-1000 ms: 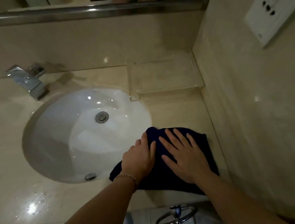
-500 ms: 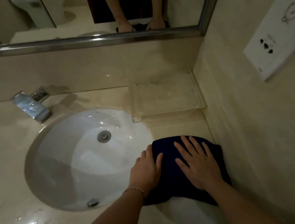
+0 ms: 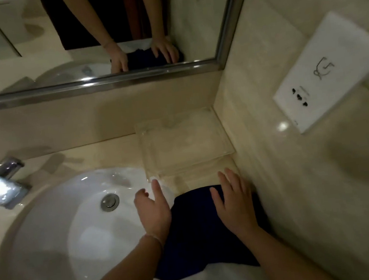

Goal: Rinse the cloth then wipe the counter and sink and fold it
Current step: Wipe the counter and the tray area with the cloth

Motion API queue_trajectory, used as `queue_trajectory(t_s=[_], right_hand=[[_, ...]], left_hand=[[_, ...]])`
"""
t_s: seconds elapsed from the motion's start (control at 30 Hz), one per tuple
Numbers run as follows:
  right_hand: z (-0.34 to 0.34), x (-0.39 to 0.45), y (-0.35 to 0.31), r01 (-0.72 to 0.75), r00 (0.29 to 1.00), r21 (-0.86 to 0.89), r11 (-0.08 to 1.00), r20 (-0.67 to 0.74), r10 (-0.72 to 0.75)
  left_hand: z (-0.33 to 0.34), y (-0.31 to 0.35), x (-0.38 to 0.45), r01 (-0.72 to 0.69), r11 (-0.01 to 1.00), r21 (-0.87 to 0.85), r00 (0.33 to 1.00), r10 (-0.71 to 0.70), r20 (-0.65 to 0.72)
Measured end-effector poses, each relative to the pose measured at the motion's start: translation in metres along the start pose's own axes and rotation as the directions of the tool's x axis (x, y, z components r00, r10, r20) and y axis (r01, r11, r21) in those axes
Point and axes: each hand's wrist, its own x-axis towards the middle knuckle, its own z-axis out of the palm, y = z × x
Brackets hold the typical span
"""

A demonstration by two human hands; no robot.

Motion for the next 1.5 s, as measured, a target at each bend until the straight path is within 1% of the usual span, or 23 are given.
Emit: queue_trajectory(t_s=[0.07, 0.1, 0.13, 0.2, 0.27, 0.33, 0.43, 0.5, 0.6, 0.63, 0.8, 0.9, 0.93, 0.97, 1.03, 1.07, 1.2, 1.3, 1.37, 1.43, 1.5], right_hand=[[-0.015, 0.022, -0.011, -0.048, 0.996, 0.016, 0.999, -0.081, 0.049], [-0.021, 0.035, -0.015, -0.061, 0.994, 0.008, 0.998, -0.095, 0.061], [-0.027, 0.047, -0.020, -0.081, 0.993, -0.003, 0.997, -0.087, 0.080], [-0.032, 0.069, -0.026, -0.139, 0.986, -0.004, 0.990, -0.089, 0.138], [-0.032, 0.086, -0.033, -0.212, 0.972, 0.066, 0.975, -0.090, 0.218], [-0.029, 0.100, -0.038, -0.285, 0.951, 0.137, 0.949, -0.086, 0.298], [-0.027, 0.117, -0.042, -0.370, 0.927, 0.075, 0.926, -0.028, 0.373], [-0.028, 0.121, -0.043, -0.414, 0.908, 0.059, 0.908, -0.043, 0.417], [-0.030, 0.121, -0.043, -0.430, 0.897, 0.060, 0.901, -0.088, 0.434], [-0.030, 0.121, -0.043, -0.436, 0.895, 0.047, 0.899, -0.081, 0.439], [-0.028, 0.121, -0.042, -0.439, 0.898, -0.031, 0.898, -0.041, 0.438], [-0.026, 0.125, -0.041, -0.420, 0.906, -0.073, 0.905, 0.019, 0.422], [-0.025, 0.127, -0.039, -0.430, 0.902, -0.027, 0.903, 0.041, 0.430], [-0.025, 0.128, -0.039, -0.449, 0.893, 0.066, 0.891, 0.068, 0.445], [-0.028, 0.128, -0.036, -0.478, 0.878, 0.271, 0.836, 0.125, 0.462], [-0.031, 0.129, -0.034, -0.486, 0.873, 0.323, 0.812, 0.144, 0.465], [-0.033, 0.131, -0.026, -0.503, 0.864, 0.357, 0.787, 0.204, 0.460], [-0.030, 0.127, -0.027, -0.501, 0.866, 0.364, 0.785, 0.218, 0.451], [-0.027, 0.124, -0.029, -0.507, 0.862, 0.403, 0.762, 0.233, 0.450], [-0.025, 0.121, -0.032, -0.512, 0.859, 0.431, 0.743, 0.241, 0.453], [-0.022, 0.118, -0.036, -0.510, 0.860, 0.425, 0.747, 0.226, 0.458]], left_hand=[[0.002, 0.027, 0.018, 0.056, 0.988, -0.142, 0.998, -0.060, -0.025], [0.004, 0.039, 0.026, 0.084, 0.978, -0.193, 0.996, -0.087, -0.010], [0.006, 0.050, 0.034, 0.108, 0.972, -0.208, 0.994, -0.107, 0.016], [0.009, 0.062, 0.045, 0.134, 0.984, -0.121, 0.990, -0.127, 0.061], [0.011, 0.067, 0.054, 0.158, 0.987, -0.025, 0.985, -0.156, 0.075], [0.012, 0.068, 0.063, 0.188, 0.982, -0.003, 0.978, -0.187, 0.090], [0.015, 0.073, 0.074, 0.216, 0.975, 0.043, 0.969, -0.220, 0.115], [0.017, 0.075, 0.078, 0.231, 0.968, 0.095, 0.963, -0.241, 0.116], [0.018, 0.072, 0.080, 0.208, 0.965, 0.161, 0.973, -0.221, 0.068], [0.017, 0.071, 0.081, 0.198, 0.965, 0.172, 0.976, -0.210, 0.053], [0.007, 0.065, 0.084, 0.175, 0.973, 0.151, 0.979, -0.187, 0.075], [0.002, 0.062, 0.085, 0.162, 0.980, 0.118, 0.983, -0.171, 0.073], [0.001, 0.060, 0.086, 0.167, 0.980, 0.108, 0.982, -0.175, 0.075], [-0.001, 0.058, 0.088, 0.191, 0.977, 0.090, 0.977, -0.199, 0.081], [-0.005, 0.052, 0.093, 0.239, 0.970, 0.051, 0.964, -0.243, 0.104], [-0.007, 0.050, 0.094, 0.249, 0.968, 0.046, 0.960, -0.252, 0.125], [-0.015, 0.047, 0.087, 0.250, 0.965, 0.075, 0.941, -0.260, 0.216], [-0.021, 0.039, 0.085, 0.293, 0.955, -0.044, 0.926, -0.272, 0.261], [-0.026, 0.034, 0.083, 0.337, 0.934, -0.122, 0.916, -0.295, 0.272], [-0.030, 0.031, 0.081, 0.340, 0.928, -0.151, 0.919, -0.294, 0.263], [-0.034, 0.028, 0.077, 0.333, 0.929, -0.160, 0.924, -0.288, 0.250]])
